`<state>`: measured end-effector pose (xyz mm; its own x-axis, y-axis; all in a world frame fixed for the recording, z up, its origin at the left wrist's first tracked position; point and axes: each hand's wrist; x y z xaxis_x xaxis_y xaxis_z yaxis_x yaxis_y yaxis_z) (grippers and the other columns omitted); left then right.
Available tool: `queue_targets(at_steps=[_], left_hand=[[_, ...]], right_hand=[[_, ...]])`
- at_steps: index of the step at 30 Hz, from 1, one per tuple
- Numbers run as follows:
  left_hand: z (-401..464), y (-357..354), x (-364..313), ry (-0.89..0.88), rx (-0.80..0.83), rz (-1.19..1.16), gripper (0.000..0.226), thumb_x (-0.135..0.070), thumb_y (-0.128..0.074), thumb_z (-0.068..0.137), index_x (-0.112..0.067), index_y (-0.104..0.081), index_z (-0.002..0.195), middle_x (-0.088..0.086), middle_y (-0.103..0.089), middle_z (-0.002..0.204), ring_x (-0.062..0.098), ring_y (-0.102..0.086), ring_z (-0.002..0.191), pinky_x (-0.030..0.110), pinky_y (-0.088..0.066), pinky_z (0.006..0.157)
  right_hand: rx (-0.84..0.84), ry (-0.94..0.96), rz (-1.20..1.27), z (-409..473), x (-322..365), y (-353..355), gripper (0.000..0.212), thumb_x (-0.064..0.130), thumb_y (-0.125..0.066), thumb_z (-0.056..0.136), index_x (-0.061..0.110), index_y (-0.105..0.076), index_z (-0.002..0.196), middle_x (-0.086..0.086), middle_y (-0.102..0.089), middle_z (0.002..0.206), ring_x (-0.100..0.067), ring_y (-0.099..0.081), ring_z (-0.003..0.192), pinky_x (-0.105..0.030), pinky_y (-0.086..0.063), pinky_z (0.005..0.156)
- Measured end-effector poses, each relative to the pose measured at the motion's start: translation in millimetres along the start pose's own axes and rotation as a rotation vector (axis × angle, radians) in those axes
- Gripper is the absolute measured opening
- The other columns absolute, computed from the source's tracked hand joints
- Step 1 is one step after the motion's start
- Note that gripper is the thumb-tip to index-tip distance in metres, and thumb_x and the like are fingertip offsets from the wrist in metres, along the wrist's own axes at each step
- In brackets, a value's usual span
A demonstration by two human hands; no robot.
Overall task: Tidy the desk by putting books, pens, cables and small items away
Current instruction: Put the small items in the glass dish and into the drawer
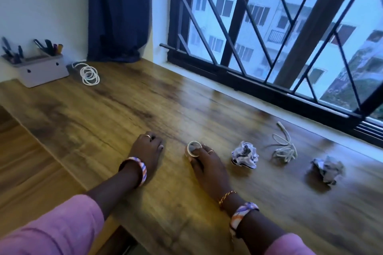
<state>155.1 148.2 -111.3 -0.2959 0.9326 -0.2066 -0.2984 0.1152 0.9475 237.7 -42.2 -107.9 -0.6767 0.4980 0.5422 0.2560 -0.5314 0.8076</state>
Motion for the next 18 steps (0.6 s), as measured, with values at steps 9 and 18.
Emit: queue_targets(at_steps=[9,18], left_hand=[[-146.0,61.6,6.4,0.446,-0.016,-0.291,0.025,-0.002,-0.049,0.082,-0.001,-0.069,0.097,0.019,-0.063,0.104,0.032,-0.061,0.099,0.028,-0.041,0.078],[-333.2,139.6,99.8,0.985,-0.059,-0.394,0.031,0.014,-0.067,0.069,0.003,-0.070,0.098,0.015,-0.065,0.079,0.000,-0.064,0.064,0.007,-0.043,0.058]], right_hand=[[0.129,0.259,0.067,-91.9,47.3,-10.9,0.025,0.026,-0.054,0.080,0.025,-0.062,0.103,0.005,-0.062,0.106,-0.017,-0.056,0.097,-0.029,-0.046,0.083],[0.248,0.425,0.182,-152.0,144.6,-38.8,0.023,0.026,-0.065,0.079,0.025,-0.066,0.102,0.003,-0.065,0.102,-0.014,-0.060,0.091,-0.011,-0.037,0.072]])
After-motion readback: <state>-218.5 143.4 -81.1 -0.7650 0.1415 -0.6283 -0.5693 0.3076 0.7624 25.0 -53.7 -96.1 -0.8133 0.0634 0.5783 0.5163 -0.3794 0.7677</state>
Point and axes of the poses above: each hand's wrist, its own z-axis towards the middle knuckle, its own y-axis out of the back of the hand, x = y × z
